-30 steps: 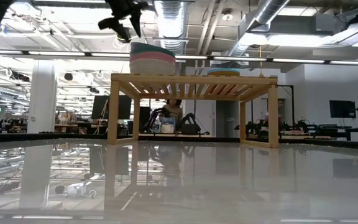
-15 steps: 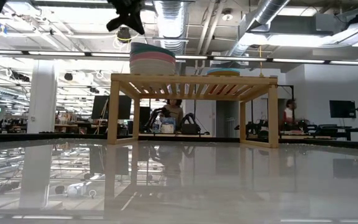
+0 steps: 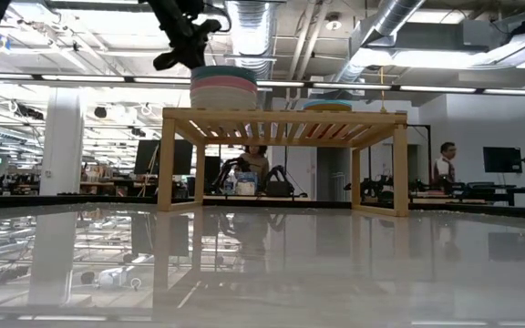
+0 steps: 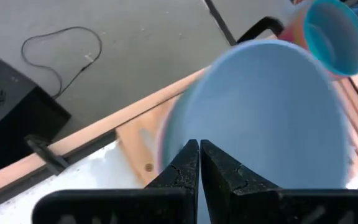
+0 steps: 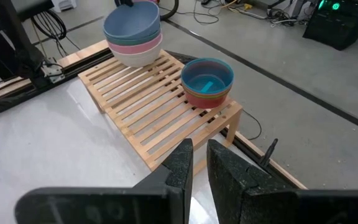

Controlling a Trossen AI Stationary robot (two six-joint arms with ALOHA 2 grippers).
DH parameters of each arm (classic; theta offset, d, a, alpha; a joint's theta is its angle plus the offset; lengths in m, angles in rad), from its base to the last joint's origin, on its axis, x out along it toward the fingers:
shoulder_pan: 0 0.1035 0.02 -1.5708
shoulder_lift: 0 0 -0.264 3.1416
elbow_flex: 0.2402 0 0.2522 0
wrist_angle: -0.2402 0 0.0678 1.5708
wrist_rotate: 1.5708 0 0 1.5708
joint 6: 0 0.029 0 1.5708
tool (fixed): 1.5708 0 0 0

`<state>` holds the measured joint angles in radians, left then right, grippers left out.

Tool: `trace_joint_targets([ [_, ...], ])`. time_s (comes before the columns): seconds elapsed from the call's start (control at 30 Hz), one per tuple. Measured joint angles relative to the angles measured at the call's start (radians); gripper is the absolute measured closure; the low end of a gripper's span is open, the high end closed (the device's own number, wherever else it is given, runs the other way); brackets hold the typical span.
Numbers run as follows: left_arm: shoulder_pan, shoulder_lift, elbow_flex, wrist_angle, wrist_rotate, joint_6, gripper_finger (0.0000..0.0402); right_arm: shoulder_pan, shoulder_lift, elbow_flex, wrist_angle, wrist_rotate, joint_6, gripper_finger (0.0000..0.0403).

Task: Place and stack bowls onto a shelf
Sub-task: Stack the large blue bowl on top of the large green bowl

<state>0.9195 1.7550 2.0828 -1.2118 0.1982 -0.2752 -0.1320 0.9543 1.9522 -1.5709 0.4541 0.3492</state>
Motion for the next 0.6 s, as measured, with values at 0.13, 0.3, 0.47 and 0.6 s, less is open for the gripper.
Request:
trace_joint_targets([
  [0.13,0.023,0.0,-0.01,0.0,0.002,-0.008,0.0401,0.0,0.0,0.0,0.0,0.0,0.0,0.0327],
  [0.3,0.025,-0.002,-0.011,0.001,0.02,-0.047,0.0401,0.0,0.0,0.0,0.0,0.0,-0.001,0.0327],
  [0.47,0.007,-0.04,-0.011,0.201,0.143,-0.108,0.0401,0.0,0.0,0.0,0.0,0.0,-0.008,0.0327],
  [0.6,-0.067,-0.044,-0.009,0.445,0.133,-0.166,0.0401,0.0,0.0,0.0,0.0,0.0,-0.008,0.0327],
])
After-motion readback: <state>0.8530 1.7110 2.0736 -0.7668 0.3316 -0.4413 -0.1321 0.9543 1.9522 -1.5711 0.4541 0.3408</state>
